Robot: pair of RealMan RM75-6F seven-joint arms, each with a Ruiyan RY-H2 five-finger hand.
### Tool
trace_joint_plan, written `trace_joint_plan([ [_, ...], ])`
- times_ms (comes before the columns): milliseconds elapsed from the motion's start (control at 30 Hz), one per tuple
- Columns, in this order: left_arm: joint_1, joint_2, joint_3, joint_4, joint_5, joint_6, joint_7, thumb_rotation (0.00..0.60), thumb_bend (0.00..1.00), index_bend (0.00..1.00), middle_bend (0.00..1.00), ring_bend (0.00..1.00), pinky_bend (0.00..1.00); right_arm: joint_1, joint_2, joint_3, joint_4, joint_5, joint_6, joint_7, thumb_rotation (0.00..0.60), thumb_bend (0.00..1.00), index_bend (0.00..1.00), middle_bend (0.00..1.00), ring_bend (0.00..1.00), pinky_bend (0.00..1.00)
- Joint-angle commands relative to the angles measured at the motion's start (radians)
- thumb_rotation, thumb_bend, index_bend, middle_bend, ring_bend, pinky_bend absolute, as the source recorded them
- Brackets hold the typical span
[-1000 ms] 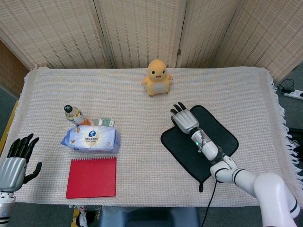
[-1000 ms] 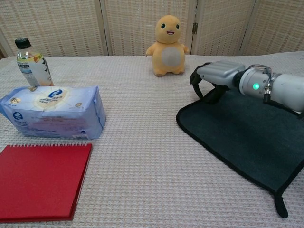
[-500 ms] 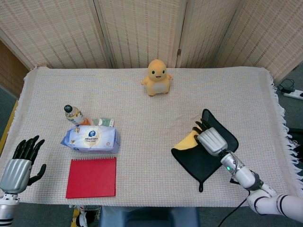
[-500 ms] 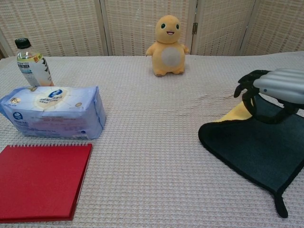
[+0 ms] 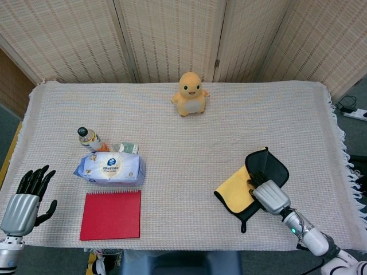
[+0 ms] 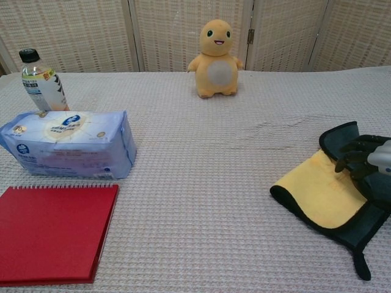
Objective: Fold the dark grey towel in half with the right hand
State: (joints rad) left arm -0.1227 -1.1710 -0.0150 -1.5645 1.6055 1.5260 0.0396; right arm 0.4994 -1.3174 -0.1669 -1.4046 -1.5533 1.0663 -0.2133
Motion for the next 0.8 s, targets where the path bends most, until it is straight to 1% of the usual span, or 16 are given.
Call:
trace_joint_plan([
  [33, 0.000, 0.000, -0.001, 0.001, -0.001, 0.000, 0.000, 0.600, 0.50, 0.00, 0.00, 0.00, 0.00, -0.010, 0.001, -0.004, 0.005, -0.009, 0.003, 0.009, 0.600, 0.47, 0.64, 0.24, 0.07, 0.00],
  [300, -0.003, -0.003, -0.003, 0.005, -0.009, -0.009, 0.002, 0.600, 0.50, 0.00, 0.00, 0.00, 0.00, -0.041, 0.015, -0.024, 0.009, -0.034, 0.007, 0.028, 0.600, 0.47, 0.64, 0.24, 0.07, 0.00],
  [600, -0.005, -0.007, -0.004, 0.006, -0.013, -0.015, 0.008, 0.600, 0.50, 0.00, 0.00, 0.00, 0.00, -0.055, 0.000, -0.007, 0.043, -0.043, 0.010, 0.052, 0.600, 0.47, 0.63, 0.23, 0.07, 0.00],
  [633, -0.005, -0.007, -0.004, 0.007, -0.015, -0.015, 0.008, 0.600, 0.50, 0.00, 0.00, 0.00, 0.00, -0.057, 0.003, -0.008, 0.042, -0.043, 0.007, 0.055, 0.600, 0.47, 0.59, 0.21, 0.06, 0.00],
  [700, -0.005, -0.007, -0.005, 0.007, -0.018, -0.016, 0.007, 0.600, 0.50, 0.00, 0.00, 0.00, 0.00, -0.057, 0.014, -0.007, 0.028, -0.031, -0.011, 0.049, 0.600, 0.47, 0.40, 0.15, 0.03, 0.00],
  [767, -0.005, -0.006, -0.006, 0.007, -0.019, -0.017, 0.006, 0.600, 0.50, 0.00, 0.00, 0.00, 0.00, -0.056, 0.026, -0.005, 0.011, -0.025, -0.022, 0.049, 0.600, 0.47, 0.14, 0.10, 0.00, 0.00],
  [800, -0.005, -0.006, -0.006, 0.007, -0.019, -0.016, 0.005, 0.600, 0.50, 0.00, 0.00, 0.00, 0.00, -0.055, 0.036, -0.005, -0.001, -0.023, -0.026, 0.046, 0.600, 0.47, 0.06, 0.09, 0.00, 0.00],
])
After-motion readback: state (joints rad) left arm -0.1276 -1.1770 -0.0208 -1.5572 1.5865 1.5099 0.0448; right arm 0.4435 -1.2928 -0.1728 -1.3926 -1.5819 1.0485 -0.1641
